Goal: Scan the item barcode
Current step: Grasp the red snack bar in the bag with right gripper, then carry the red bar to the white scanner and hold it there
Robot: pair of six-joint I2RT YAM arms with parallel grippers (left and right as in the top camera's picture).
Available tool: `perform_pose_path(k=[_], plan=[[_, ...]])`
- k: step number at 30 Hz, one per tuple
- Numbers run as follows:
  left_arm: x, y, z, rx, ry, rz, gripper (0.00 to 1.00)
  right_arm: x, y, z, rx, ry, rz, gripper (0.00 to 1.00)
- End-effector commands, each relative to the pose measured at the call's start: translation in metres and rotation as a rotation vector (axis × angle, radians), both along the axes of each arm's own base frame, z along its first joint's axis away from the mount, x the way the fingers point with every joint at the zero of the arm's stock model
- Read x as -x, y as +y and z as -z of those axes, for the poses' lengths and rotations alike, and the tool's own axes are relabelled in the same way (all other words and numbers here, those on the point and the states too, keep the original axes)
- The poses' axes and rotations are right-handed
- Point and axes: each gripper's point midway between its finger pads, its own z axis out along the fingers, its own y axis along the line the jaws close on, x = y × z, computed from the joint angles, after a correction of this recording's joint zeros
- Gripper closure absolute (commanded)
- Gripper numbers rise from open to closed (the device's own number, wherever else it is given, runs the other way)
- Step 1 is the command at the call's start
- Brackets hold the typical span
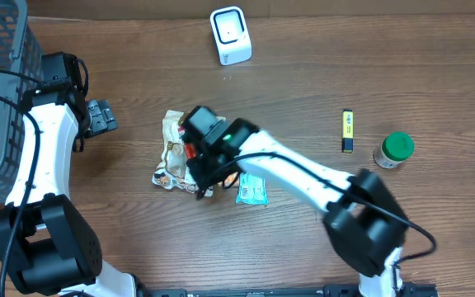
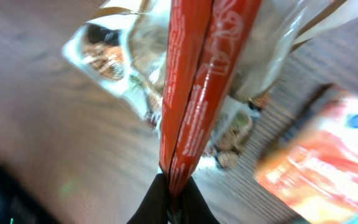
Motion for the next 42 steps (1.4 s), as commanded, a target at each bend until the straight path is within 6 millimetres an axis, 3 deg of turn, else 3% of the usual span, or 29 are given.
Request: perform_pose_path(k=[1,10,17,26,31,38,42], plan=[[-0.004,0.000,-0.011,-0.017,-0.028,0.007,0.00,-0.002,-0.007,-0.029,-0.123,-0.034,-0.171,0.96],[-0.004,0.000,-0.011,-0.017,-0.028,0.007,0.00,-0.031,-0.049,-0.046,-0.257,0.065,-0.120,0.96],[-0.004,0.000,-0.011,-0.017,-0.028,0.007,0.00,-0.060,-0.079,-0.089,-0.246,-0.013,-0.128,0.96],[-0.004,0.000,-0.011,-0.017,-0.028,0.007,0.00,-0.124,-0.119,-0.175,-0.008,-0.436,-0.127,0.97],[-0.004,0.000,-0.011,-0.017,-0.028,0.007,0.00,-0.177,-0.147,-0.212,0.185,-0.724,-0.047,0.97],[-0.004,0.000,-0.011,-0.017,-0.028,0.007,0.00,-0.224,-0.150,-0.228,0.303,-0.947,-0.085,0.97],[-0.004,0.000,-0.012,-0.017,-0.029,0.007,0.00,-0.254,-0.149,-0.225,0.376,-1.037,-0.095,0.97]])
